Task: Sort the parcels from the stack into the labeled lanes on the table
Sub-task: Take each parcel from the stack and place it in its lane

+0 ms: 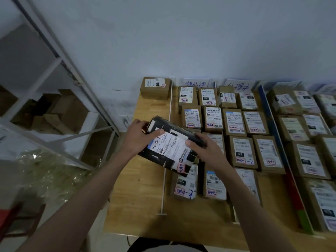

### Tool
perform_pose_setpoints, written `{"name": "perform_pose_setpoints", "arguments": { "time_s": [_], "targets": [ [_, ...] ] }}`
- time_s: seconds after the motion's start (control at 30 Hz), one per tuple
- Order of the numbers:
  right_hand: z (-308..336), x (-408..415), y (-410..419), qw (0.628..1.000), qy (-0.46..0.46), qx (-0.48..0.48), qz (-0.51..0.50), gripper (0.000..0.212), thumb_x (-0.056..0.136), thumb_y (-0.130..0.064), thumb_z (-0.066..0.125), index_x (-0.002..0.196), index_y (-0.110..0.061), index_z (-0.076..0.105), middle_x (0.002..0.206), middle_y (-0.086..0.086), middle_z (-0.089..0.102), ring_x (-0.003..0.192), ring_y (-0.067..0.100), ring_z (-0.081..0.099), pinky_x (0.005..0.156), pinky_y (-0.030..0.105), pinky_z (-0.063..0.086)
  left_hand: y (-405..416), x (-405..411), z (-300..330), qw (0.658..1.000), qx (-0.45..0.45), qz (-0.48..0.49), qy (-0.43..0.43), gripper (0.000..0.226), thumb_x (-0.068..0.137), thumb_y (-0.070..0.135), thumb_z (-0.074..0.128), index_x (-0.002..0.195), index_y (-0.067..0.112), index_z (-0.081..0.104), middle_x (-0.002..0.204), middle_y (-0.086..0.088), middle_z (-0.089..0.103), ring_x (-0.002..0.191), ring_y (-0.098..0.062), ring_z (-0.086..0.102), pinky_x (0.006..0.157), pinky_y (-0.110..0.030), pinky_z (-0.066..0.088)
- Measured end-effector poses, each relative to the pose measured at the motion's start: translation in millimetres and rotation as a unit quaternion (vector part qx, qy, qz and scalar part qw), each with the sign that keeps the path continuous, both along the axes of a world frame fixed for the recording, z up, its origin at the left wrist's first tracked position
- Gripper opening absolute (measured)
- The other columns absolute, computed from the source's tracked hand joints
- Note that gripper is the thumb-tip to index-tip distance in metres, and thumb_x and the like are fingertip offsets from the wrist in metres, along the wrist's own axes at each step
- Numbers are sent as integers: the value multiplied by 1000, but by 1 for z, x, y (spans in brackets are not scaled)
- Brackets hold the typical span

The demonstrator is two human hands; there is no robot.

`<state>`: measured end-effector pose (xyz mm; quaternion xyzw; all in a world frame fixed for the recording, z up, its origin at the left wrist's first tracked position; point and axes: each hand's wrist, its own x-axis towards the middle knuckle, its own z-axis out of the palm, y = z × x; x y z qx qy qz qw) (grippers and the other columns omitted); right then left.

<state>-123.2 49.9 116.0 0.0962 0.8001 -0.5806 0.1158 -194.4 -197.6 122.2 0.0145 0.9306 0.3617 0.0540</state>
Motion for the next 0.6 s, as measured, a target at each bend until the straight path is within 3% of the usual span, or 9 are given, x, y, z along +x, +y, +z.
{"name": "perform_pose_setpoints", "arguments": {
  "time_s": [0.07, 0.17, 0.23, 0.33, 0.4, 0.6],
  "targets": [
    [-1, 7, 2, 997, 35, 56, 28, 20, 89, -41, 70, 103, -32, 60, 95, -15, 65, 89, 2, 63, 72, 15, 48, 8, 1, 9, 1000, -23, -3, 3, 57, 74, 71, 66, 101, 21, 67, 97, 2, 53, 87, -14, 59, 78, -34, 52],
    [-7, 16, 7, 992, 66, 109, 15, 35, 86, -51, 69, 104, -21, 67, 89, -9, 67, 100, 17, 58, 82, 33, 50, 20, 2, 22, 999, -42, -18, 2, 53, 77, 68, 67, 103, 21, 67, 97, 0, 51, 87, -15, 57, 78, -33, 49],
    [-10, 24, 9, 990, 64, 123, 11, 47, 83, -60, 66, 104, -18, 71, 90, -2, 68, 105, 18, 54, 83, 36, 47, 27, 5, 27, 999, -48, -25, 0, 51, 79, 66, 66, 107, 24, 66, 95, 2, 49, 87, -14, 56, 75, -31, 46],
    [-8, 34, 8, 991, 55, 122, 5, 53, 84, -61, 65, 91, -9, 72, 85, 5, 73, 85, 18, 68, 76, 39, 56, 36, 11, 30, 998, -55, -39, 19, 50, 83, 62, 65, 118, 27, 64, 96, 6, 51, 90, -17, 58, 77, -30, 45],
    [-9, 42, 8, 991, 48, 126, -9, 49, 88, -53, 65, 87, -5, 71, 80, 7, 74, 76, 18, 70, 72, 40, 56, 39, 15, 30, 999, -22, -46, 12, 59, 83, 58, 67, 132, 26, 57, 111, 3, 60, 95, -18, 62, 85, -36, 53],
    [-13, 61, 1, 990, 37, 124, -57, 31, 91, -47, 65, 79, -18, 66, 75, 1, 71, 69, 13, 66, 56, 20, 46, 35, 27, 32, 992, 27, -112, -47, 70, 88, 51, 67, 148, 27, 39, 136, -7, 56, 104, -18, 60, 91, -37, 52]
  ]
}}
